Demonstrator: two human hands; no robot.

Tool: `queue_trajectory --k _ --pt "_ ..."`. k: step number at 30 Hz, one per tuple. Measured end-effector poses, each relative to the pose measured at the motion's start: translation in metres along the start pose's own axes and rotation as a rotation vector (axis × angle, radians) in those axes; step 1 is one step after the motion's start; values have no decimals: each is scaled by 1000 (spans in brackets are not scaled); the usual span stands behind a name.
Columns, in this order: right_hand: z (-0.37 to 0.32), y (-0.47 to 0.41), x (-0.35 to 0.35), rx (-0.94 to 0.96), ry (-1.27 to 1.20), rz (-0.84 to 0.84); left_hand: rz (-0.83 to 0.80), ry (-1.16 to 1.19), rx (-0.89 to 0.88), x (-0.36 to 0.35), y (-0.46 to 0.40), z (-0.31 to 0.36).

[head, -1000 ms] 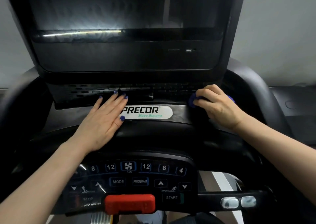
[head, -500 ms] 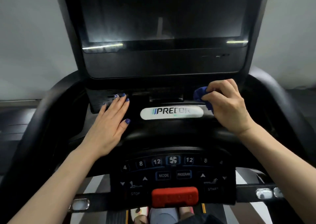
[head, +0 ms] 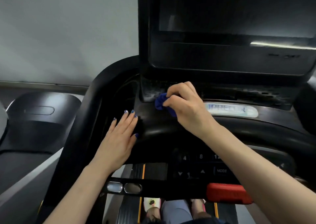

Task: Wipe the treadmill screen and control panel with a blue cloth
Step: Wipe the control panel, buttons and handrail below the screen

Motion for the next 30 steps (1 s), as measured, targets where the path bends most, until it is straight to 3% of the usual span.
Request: queue_trajectory --k 13,24,30 --pt "-12 13 -84 -87 7 -311 -15 156 98 -12 18 -9" --pt "-26 23 -84 -185 297 -392 37 196 88 -20 26 -18" --pt "-24 8 -108 -130 236 -381 53 217 91 -21 26 -19"
Point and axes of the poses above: each hand's wrist, its own y-axis away from the middle knuckle, its own x-axis out of the back of the hand, z = x × y, the point moved 3 cm from there along -y, towards the middle knuckle, and after that the axes turned 13 degrees about z, right-handed, at the moved point
